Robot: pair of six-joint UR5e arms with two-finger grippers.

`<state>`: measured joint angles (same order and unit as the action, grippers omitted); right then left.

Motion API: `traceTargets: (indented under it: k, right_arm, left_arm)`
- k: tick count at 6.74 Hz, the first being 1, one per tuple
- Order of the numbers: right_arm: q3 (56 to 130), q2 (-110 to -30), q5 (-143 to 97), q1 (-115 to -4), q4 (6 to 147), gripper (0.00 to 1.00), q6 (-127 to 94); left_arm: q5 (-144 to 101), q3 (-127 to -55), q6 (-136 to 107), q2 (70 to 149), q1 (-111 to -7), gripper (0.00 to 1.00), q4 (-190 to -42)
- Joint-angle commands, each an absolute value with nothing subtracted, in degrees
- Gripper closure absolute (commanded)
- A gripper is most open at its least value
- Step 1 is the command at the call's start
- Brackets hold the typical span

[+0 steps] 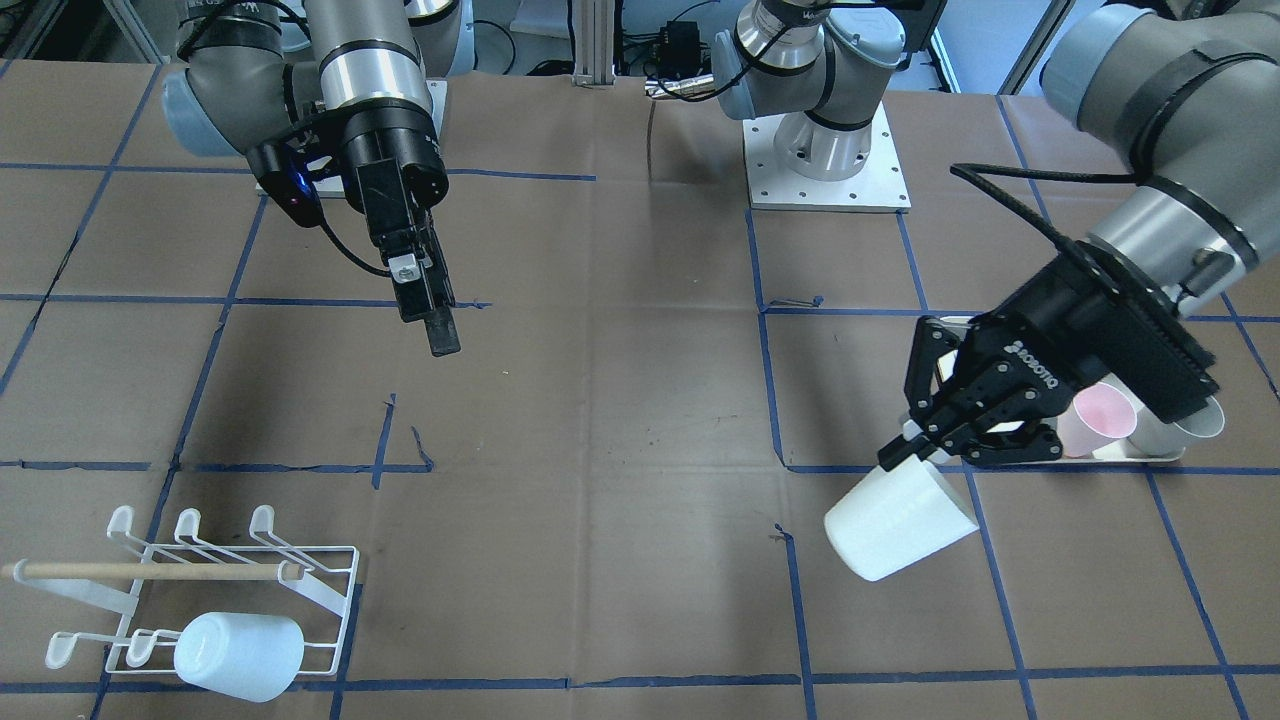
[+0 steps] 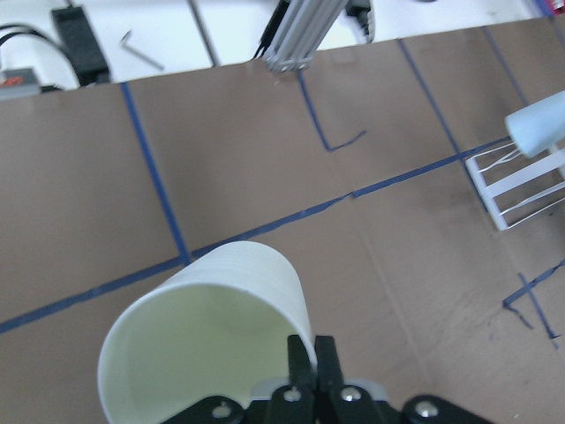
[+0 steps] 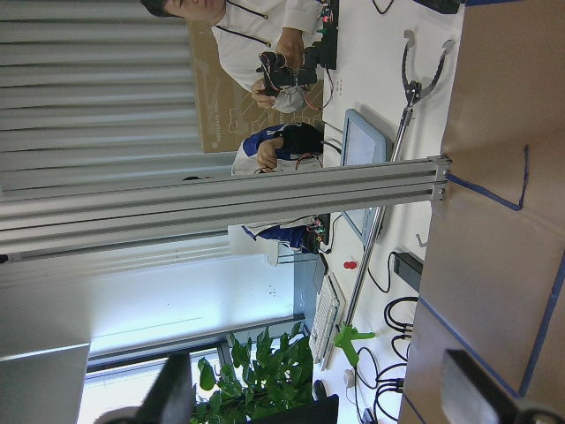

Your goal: Transfer IKEA cup to right arm and place on rack

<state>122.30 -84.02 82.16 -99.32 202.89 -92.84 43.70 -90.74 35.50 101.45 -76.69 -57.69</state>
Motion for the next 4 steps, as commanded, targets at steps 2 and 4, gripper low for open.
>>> traceTargets:
  k: [2, 4]
  right_arm:
    - [122.17, -84.55, 74.81, -99.32, 198.92, 0.0, -97.7]
    - [122.08, -84.38, 73.65, -99.32, 198.37, 0.0, -100.01]
  left_arm:
    - [32.19, -108.92, 34.89, 99.23, -81.11, 1.0, -23.57]
    - [22.9, -120.35, 33.76, 98.7, -81.3, 0.98, -5.53]
